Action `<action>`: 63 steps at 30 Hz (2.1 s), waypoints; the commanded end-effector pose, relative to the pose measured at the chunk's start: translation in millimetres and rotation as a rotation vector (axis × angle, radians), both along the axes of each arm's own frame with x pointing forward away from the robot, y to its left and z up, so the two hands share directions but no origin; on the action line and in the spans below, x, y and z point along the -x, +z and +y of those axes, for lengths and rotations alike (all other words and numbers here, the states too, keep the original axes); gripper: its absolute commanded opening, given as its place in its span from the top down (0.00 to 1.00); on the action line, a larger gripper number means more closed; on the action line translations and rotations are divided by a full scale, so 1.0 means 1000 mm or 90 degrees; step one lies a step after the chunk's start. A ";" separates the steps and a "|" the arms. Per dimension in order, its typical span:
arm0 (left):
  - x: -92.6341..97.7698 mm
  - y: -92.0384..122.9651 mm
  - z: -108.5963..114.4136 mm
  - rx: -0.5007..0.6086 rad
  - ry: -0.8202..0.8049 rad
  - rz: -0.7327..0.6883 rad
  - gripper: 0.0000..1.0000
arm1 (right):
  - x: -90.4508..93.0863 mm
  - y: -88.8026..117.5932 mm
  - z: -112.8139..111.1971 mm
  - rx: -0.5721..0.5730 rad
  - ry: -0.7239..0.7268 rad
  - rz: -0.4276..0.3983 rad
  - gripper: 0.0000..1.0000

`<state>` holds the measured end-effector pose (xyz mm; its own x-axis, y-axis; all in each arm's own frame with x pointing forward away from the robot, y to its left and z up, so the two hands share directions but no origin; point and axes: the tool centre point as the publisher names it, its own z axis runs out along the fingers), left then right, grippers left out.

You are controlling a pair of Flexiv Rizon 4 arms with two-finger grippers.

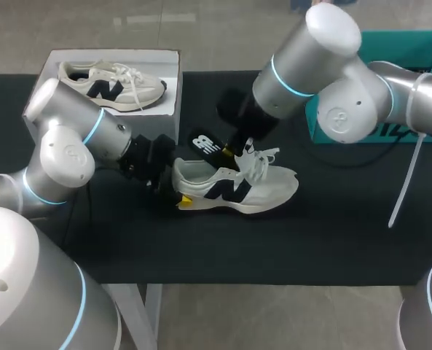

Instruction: Take the shoe out of the shoebox, open the shoe tongue, remove and reinsert the insole, then place the shoe into the shoebox

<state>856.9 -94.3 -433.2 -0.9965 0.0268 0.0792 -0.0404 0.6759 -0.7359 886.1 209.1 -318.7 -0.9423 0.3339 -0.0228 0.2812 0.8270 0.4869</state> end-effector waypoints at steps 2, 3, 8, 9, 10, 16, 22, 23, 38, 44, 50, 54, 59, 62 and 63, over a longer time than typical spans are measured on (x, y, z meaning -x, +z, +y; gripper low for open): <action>0.000 -0.002 -0.001 0.000 -0.001 0.000 1.00 | -0.008 0.001 0.010 -0.075 0.009 -0.001 1.00; 0.000 -0.002 -0.001 0.000 -0.001 0.000 1.00 | -0.010 0.002 0.012 -0.098 0.011 0.004 1.00; 0.000 -0.002 -0.001 0.000 -0.001 0.000 1.00 | -0.014 0.021 0.027 -0.150 0.036 -0.014 1.00; 0.000 -0.002 -0.001 0.000 -0.001 0.000 1.00 | -0.015 0.024 0.030 -0.156 0.043 -0.019 1.00; 0.000 -0.002 -0.001 0.000 -0.001 0.000 1.00 | -0.016 0.029 0.032 -0.166 0.050 -0.023 1.00; 0.000 -0.002 -0.001 0.000 -0.001 0.000 1.00 | -0.017 0.043 0.036 -0.092 0.089 -0.054 1.00; 0.000 -0.002 -0.001 0.000 -0.001 0.000 1.00 | -0.017 0.043 0.036 -0.092 0.089 -0.054 1.00; 0.000 -0.002 -0.001 0.000 -0.001 0.000 1.00 | -0.017 0.043 0.036 -0.092 0.089 -0.054 1.00; 0.000 -0.002 -0.001 0.000 -0.001 0.000 1.00 | -0.034 0.095 0.022 -0.099 0.032 -0.129 1.00; 0.000 -0.002 -0.001 0.000 -0.001 0.000 1.00 | -0.028 0.142 0.014 -0.164 -0.015 -0.133 1.00; 0.000 -0.002 -0.001 0.000 -0.001 0.000 1.00 | -0.013 0.188 0.013 -0.265 -0.038 -0.084 1.00; 0.000 -0.002 -0.001 0.000 -0.001 0.000 1.00 | -0.006 0.208 0.015 -0.283 -0.030 -0.086 1.00; 0.000 -0.002 -0.001 0.000 -0.001 0.000 1.00 | -0.006 0.208 0.015 -0.283 -0.030 -0.086 1.00; 0.000 -0.002 -0.001 0.000 -0.001 0.000 1.00 | -0.006 0.208 0.015 -0.283 -0.030 -0.086 1.00; 0.000 -0.002 -0.001 0.000 -0.001 0.000 1.00 | -0.006 0.208 0.015 -0.283 -0.030 -0.086 1.00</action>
